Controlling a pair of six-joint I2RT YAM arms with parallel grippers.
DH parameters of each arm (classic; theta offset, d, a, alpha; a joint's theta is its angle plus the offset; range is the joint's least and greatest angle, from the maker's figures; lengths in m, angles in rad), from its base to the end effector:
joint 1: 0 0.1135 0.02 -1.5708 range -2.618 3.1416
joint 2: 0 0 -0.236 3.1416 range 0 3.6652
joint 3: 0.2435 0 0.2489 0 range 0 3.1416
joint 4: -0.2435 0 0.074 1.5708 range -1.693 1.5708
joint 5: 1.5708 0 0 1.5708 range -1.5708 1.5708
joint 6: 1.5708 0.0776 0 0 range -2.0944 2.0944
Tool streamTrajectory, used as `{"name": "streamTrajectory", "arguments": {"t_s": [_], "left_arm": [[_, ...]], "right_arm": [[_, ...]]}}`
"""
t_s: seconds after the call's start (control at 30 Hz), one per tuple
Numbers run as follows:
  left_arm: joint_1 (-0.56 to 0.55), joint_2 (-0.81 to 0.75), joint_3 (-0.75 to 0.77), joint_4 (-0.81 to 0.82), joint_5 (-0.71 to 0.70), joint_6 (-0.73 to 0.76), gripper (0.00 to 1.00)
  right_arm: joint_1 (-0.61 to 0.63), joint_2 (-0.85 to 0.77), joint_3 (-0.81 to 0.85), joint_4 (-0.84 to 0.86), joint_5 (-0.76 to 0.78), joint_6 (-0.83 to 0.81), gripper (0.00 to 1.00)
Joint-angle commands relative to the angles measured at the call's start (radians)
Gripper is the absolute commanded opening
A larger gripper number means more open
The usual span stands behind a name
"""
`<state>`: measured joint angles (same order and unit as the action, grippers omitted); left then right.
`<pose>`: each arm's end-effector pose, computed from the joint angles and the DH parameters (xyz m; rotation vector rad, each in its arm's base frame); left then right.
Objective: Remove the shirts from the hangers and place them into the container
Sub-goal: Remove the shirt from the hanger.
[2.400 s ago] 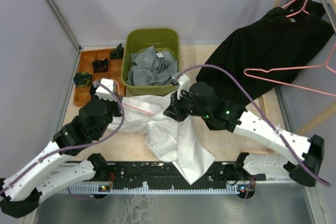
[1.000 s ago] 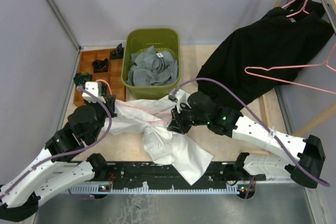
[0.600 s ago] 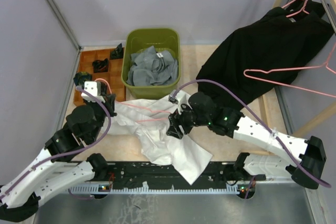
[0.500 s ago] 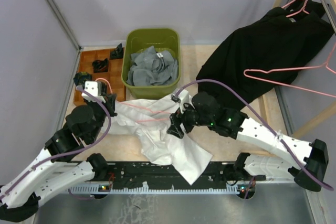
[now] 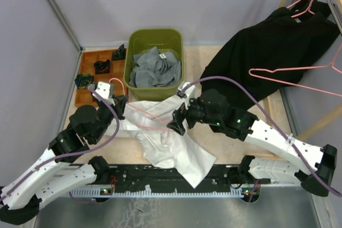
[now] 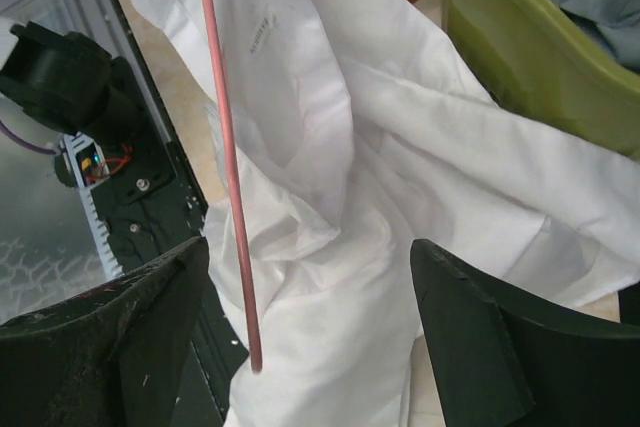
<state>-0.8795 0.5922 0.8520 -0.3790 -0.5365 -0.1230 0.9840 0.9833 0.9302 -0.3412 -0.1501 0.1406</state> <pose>0.1465 -0.1149 0.3486 0.2331 1.6659 -0.3029 0.1414 0.2336 0.2991 -0.9398 1.8419 0.8658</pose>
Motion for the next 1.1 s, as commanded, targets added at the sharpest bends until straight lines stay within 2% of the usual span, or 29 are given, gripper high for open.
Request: {"name": "streamTrajectory", "arguments": {"t_s": [0.0, 0.13, 0.27, 0.4, 0.53, 0.7, 0.83, 1.07], "left_arm": [[0.004, 0.035, 0.010, 0.055, 0.144, 0.055, 0.00], [0.004, 0.075, 0.019, 0.059, 0.209, 0.063, 0.00], [0.003, 0.107, 0.025, 0.064, 0.214, 0.047, 0.00], [0.003, 0.116, 0.019, 0.075, 0.216, 0.033, 0.00], [0.004, 0.112, 0.016, 0.073, 0.226, 0.038, 0.00], [0.004, 0.111, 0.013, 0.072, 0.289, 0.053, 0.00], [0.004, 0.134, 0.017, 0.070, 0.329, 0.052, 0.00], [0.004, 0.141, 0.019, 0.091, 0.373, 0.054, 0.00]], "right_arm": [[0.002, 0.067, 0.130, 0.007, -0.069, -0.007, 0.82], [0.002, 0.120, 0.153, 0.031, -0.145, 0.030, 0.80], [0.002, 0.167, 0.152, 0.092, -0.198, 0.094, 0.79], [0.012, 0.218, 0.145, 0.146, -0.206, 0.169, 0.77], [0.036, 0.273, 0.157, 0.132, -0.123, 0.193, 0.77], [0.036, 0.319, 0.177, 0.153, -0.160, 0.237, 0.72], [0.036, 0.334, 0.180, 0.213, -0.173, 0.277, 0.61], [0.036, 0.350, 0.176, 0.224, -0.123, 0.295, 0.27]]}}
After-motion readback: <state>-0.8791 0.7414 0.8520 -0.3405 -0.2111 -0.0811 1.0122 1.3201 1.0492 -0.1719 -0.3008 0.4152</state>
